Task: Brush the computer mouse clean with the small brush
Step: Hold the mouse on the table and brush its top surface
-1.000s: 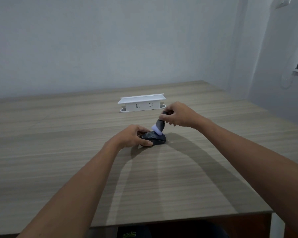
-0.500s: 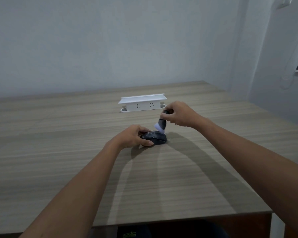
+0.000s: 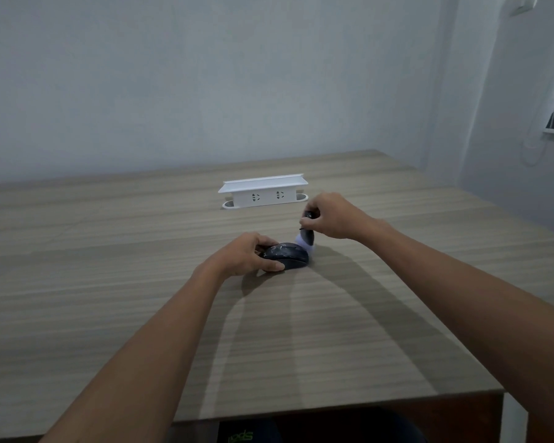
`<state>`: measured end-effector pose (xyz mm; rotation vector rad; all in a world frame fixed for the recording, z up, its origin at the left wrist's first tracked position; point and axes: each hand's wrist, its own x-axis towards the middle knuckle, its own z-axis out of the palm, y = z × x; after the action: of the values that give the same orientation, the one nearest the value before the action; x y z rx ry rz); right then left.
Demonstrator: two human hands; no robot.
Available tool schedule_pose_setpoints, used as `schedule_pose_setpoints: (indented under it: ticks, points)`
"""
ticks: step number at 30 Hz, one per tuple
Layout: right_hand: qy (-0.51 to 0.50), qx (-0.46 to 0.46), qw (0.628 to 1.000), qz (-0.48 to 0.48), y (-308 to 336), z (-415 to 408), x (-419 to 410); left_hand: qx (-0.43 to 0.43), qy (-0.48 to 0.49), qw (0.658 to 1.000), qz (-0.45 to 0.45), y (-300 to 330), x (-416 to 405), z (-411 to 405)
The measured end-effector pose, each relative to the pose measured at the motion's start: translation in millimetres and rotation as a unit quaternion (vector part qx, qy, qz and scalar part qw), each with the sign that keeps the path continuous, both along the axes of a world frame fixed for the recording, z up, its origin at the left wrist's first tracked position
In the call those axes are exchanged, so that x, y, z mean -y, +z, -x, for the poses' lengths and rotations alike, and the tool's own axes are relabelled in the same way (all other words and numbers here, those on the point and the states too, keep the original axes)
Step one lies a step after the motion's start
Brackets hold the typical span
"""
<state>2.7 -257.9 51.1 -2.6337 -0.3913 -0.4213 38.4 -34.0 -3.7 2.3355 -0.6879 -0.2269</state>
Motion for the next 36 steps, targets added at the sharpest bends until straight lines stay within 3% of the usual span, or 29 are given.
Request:
schedule_pose_setpoints:
  ticks: [3, 7, 11, 15, 20, 24, 28, 32, 36]
  points:
    - [0.021, -0.003, 0.999, -0.035, -2, 3, -1, 0.002, 0.002, 1.0, 0.0, 1, 0, 1]
    - [0.0, 0.003, 1.0, -0.001, -8, 2, 4, 0.005, 0.01, 1.0, -0.009, 0, 2, 0]
    - [0.015, -0.004, 0.995, -0.095, -11, 6, 5, 0.009, 0.017, 1.0, -0.005, -1, 3, 1]
    - [-0.008, 0.009, 0.999, -0.051, -14, 8, 12, 0.005, 0.024, 1.0, 0.009, -2, 4, 2]
    - [0.02, -0.007, 0.99, -0.139, -15, 16, 8, 0.015, 0.036, 0.999, 0.008, -3, 5, 3]
    - [-0.004, 0.009, 0.996, -0.084, -14, 17, 15, 0.012, 0.046, 0.999, 0.015, -5, 6, 3]
    - [0.024, 0.006, 0.992, -0.123, -13, 19, 11, 0.023, 0.055, 0.998, 0.016, -6, 8, 5]
    - [0.001, 0.02, 0.998, -0.066, -16, 17, 14, 0.025, 0.069, 0.997, 0.03, -6, 11, 10]
    - [0.026, 0.022, 0.994, -0.106, -16, 19, 10, 0.039, 0.094, 0.994, 0.039, -10, 12, 11]
